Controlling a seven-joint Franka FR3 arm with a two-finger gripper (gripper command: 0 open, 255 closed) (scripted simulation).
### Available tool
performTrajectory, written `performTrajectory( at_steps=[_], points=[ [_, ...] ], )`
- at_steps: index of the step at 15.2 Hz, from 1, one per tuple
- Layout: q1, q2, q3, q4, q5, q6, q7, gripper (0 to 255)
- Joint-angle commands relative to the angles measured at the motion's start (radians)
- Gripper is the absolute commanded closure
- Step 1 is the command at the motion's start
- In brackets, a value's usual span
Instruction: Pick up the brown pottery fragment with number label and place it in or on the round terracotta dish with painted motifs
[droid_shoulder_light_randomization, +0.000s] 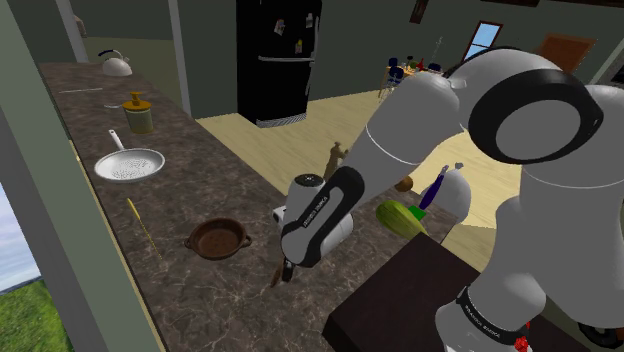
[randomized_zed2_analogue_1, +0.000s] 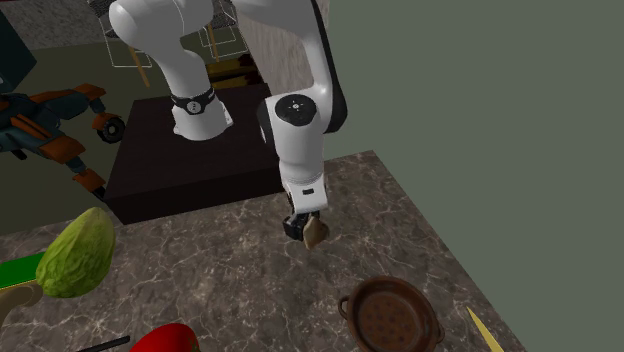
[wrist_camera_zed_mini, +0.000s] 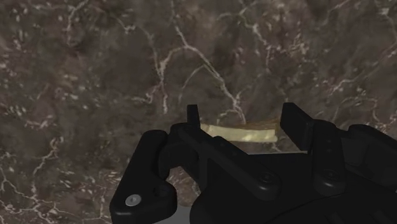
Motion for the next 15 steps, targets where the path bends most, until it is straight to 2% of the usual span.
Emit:
performTrajectory(
  at_steps=[1, 12, 15],
  points=[
    [0.016, -0.03, -0.02, -0.015, -0.015, -0.018, 0.013, 255],
    [0.109, -0.186, -0.138, -0.062, -0.135, -0.127, 0.11, 255],
    [0.082, -0.11, -0.135, 0.073, -0.136, -0.193, 0.106, 255]
  ],
)
